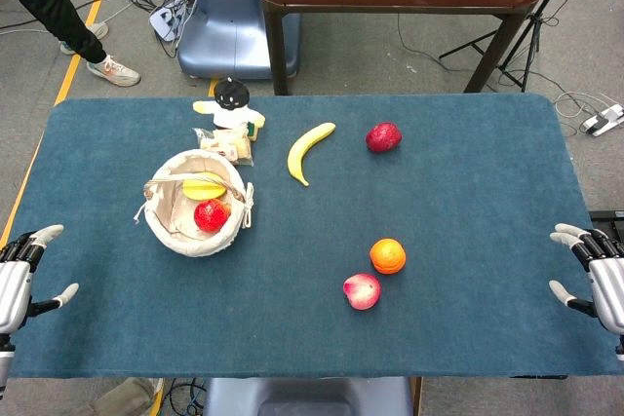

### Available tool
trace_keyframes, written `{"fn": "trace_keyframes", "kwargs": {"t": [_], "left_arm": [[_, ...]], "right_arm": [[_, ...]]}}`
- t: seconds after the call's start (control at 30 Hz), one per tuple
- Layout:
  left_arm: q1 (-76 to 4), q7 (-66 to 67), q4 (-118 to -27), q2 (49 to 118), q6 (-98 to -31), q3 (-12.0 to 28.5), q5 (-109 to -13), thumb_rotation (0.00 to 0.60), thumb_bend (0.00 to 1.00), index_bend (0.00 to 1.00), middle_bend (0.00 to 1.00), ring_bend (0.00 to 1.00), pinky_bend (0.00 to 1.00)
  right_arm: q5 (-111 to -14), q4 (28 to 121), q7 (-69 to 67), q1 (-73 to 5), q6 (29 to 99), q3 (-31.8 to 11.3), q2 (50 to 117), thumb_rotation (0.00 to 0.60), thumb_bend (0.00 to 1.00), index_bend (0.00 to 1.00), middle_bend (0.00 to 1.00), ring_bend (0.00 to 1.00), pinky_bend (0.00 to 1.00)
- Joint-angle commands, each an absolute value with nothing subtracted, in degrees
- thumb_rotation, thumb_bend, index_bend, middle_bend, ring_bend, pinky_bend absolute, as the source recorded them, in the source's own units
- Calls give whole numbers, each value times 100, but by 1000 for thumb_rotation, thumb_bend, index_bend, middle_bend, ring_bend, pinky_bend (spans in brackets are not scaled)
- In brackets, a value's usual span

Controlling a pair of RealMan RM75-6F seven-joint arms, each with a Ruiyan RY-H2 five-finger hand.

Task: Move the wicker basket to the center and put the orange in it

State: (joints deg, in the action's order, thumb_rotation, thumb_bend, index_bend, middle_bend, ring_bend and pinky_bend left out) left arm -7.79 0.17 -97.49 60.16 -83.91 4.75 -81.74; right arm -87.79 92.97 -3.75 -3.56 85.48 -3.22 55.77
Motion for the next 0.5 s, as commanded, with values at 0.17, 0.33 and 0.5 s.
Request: {"fn": "trace_keyframes", "kwargs": {"t": [0.17,0.33,0.5], "left_arm": [[-755,-1,-9757,5997,-8414,481,-8176,600,199,194,190,153,175],[-750,-34,-9753,5982,-8435,496,-8200,600,199,194,190,153,175],[-806,-78,-9712,5972,-8383,545,-8203,600,199,194,190,153,175]], "right_arm": [[-8823,9319,-366,-337,8601,-312,5560,600,172,282,240,196,310],[-8816,9310,-388,-309,8646,-311,5564,600,172,282,240,196,310],[-8832,9313,-385,-303,8701,-333,5557,600,172,282,240,196,310]]}}
